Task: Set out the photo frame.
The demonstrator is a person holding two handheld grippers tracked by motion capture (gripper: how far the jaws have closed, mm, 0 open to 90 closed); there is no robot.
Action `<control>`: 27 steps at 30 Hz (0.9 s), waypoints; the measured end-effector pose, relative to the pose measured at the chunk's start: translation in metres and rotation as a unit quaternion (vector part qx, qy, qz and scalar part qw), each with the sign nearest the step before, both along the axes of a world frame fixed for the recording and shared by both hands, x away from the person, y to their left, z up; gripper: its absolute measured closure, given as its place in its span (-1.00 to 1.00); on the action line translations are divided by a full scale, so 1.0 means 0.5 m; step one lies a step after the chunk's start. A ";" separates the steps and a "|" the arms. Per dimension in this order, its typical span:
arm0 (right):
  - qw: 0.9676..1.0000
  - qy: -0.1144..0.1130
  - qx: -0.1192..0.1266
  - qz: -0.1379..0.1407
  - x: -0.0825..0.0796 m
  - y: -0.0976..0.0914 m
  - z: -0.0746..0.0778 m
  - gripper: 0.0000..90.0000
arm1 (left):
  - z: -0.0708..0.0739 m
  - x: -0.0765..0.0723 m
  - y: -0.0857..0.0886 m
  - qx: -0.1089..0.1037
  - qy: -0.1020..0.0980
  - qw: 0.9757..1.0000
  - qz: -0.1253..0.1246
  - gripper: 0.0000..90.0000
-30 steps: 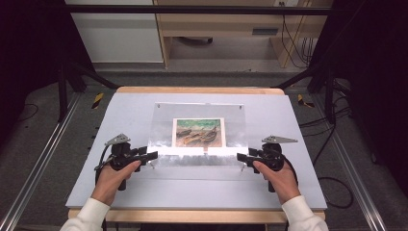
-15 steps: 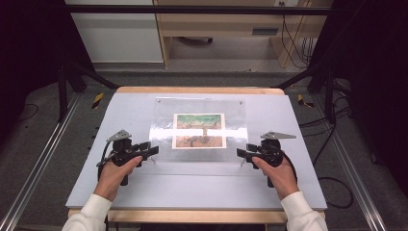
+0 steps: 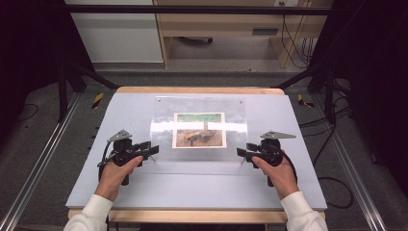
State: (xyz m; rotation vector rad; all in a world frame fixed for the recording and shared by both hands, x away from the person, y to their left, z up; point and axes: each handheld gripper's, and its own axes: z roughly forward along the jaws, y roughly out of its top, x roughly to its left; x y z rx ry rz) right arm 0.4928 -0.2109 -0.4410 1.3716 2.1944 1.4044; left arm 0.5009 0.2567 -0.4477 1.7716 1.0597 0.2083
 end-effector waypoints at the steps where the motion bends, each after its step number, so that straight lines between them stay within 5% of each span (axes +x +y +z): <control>1: 1.000 -0.002 -0.003 0.001 -0.003 0.001 0.001 0.00 | 0.001 -0.002 -0.001 0.001 -0.002 1.000 0.001 0.05; 27: 1.000 -0.015 -0.012 0.001 -0.017 0.001 0.002 0.04 | 0.002 -0.020 0.001 0.009 -0.015 1.000 -0.002 0.10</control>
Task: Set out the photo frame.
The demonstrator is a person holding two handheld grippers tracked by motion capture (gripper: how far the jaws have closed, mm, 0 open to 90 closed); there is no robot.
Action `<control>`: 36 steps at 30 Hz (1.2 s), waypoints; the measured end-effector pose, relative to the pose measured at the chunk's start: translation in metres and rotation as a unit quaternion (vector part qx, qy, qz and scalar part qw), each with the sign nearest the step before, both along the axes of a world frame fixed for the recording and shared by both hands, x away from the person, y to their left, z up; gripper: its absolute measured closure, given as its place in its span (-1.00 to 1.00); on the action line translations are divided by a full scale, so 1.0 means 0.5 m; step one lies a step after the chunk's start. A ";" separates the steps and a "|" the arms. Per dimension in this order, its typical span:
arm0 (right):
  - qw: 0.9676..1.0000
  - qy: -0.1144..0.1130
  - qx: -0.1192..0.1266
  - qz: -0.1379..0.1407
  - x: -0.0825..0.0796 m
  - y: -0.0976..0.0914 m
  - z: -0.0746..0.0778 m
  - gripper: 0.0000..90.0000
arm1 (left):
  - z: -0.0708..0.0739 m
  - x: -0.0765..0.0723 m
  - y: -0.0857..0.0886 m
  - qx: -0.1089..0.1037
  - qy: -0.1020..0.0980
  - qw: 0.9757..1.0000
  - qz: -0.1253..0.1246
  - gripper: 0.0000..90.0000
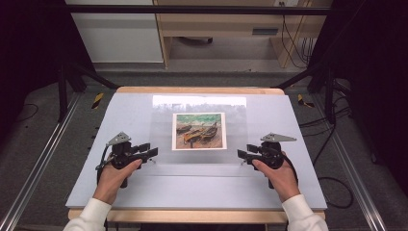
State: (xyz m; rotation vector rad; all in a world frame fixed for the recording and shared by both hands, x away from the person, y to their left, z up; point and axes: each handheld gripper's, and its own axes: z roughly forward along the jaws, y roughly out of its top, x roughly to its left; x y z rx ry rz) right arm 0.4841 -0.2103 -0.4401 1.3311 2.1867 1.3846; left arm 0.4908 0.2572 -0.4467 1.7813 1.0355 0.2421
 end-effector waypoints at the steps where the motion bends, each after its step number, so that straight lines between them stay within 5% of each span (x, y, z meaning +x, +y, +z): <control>1: 1.000 -0.002 -0.001 0.000 -0.002 0.001 0.000 0.04 | 0.000 -0.002 0.000 0.001 -0.001 1.000 -0.001 0.10; 36: 0.999 -0.036 -0.035 -0.007 -0.065 0.001 0.003 0.35 | 0.007 -0.062 -0.002 0.037 -0.027 0.999 0.012 0.35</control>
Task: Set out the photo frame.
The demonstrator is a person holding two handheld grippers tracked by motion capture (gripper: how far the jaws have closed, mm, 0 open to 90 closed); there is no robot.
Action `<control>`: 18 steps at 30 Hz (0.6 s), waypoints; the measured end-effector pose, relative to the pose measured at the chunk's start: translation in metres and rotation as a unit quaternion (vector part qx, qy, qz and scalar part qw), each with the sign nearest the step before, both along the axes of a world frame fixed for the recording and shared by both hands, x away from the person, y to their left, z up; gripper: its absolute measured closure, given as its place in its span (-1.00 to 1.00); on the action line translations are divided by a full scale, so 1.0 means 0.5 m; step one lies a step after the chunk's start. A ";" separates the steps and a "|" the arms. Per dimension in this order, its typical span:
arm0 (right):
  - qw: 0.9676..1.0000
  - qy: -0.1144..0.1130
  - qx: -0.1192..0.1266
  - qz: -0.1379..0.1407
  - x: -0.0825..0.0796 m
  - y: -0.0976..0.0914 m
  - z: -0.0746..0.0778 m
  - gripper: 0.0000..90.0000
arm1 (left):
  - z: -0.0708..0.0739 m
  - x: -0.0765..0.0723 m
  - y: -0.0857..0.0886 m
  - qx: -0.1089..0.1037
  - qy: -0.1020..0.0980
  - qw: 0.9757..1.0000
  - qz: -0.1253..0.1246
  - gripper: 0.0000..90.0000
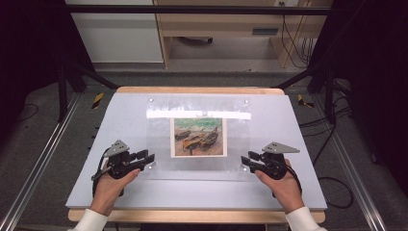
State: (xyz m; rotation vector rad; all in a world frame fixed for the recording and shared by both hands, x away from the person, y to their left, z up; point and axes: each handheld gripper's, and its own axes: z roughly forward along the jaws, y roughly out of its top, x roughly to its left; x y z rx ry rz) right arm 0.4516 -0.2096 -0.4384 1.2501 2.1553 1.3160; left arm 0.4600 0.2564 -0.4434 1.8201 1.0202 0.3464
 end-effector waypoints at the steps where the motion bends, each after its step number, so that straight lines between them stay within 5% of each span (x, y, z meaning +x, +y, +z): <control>1: 1.000 0.000 0.000 0.000 0.000 0.000 0.000 0.35 | 0.000 0.000 0.000 0.000 0.000 1.000 0.000 0.36; 18: 1.000 -0.001 -0.015 0.003 -0.023 -0.001 0.001 0.49 | -0.002 -0.027 0.001 0.015 -0.008 1.000 0.004 0.47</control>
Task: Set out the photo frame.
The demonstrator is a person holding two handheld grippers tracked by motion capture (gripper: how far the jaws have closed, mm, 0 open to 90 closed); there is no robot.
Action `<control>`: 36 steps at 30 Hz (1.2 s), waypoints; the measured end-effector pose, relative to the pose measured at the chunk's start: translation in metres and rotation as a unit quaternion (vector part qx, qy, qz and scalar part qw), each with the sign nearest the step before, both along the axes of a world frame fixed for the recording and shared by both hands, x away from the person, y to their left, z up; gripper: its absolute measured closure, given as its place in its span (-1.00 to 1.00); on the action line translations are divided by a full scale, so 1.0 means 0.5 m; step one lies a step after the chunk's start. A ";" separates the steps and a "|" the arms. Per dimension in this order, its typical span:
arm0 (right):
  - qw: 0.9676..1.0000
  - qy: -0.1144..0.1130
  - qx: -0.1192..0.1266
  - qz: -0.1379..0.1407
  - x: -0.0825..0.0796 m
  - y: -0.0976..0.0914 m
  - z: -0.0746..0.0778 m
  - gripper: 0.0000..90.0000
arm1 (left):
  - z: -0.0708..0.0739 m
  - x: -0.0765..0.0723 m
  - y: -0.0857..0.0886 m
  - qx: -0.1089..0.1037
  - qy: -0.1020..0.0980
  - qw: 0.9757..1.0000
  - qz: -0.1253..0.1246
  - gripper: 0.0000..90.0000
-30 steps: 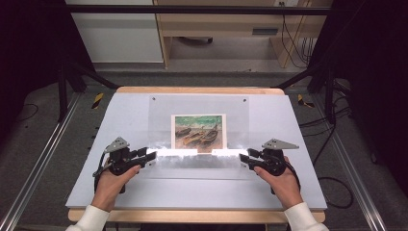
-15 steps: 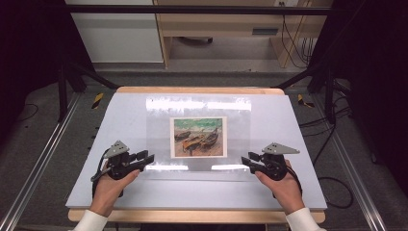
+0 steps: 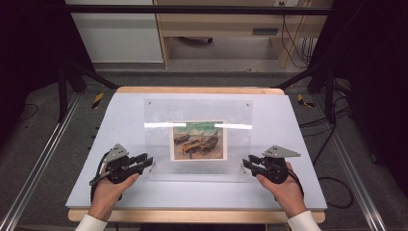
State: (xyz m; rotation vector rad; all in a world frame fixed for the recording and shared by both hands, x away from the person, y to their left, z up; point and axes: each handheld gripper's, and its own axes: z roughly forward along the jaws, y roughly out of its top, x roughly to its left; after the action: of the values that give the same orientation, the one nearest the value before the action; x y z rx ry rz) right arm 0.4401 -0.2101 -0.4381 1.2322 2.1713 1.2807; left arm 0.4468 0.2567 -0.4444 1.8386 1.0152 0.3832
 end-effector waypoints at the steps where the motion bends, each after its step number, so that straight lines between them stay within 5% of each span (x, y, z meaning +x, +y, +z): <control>1: 1.000 -0.004 -0.002 0.002 0.000 -0.001 -0.001 0.50 | -0.001 -0.002 0.000 -0.001 0.000 1.000 0.000 0.48; 13: 1.000 -0.005 -0.005 0.007 -0.015 -0.004 -0.005 0.60 | -0.007 -0.015 0.004 -0.008 0.000 1.000 0.001 0.57; 36: 1.000 -0.012 -0.012 0.008 -0.035 -0.004 -0.013 0.64 | -0.010 -0.040 -0.001 0.013 -0.002 1.000 0.007 0.61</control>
State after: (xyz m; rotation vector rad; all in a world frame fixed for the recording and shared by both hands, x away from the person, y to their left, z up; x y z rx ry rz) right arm 0.4223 -0.2121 -0.4446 1.1857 2.1772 1.2654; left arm 0.4267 0.2560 -0.4492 1.8541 1.0244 0.4098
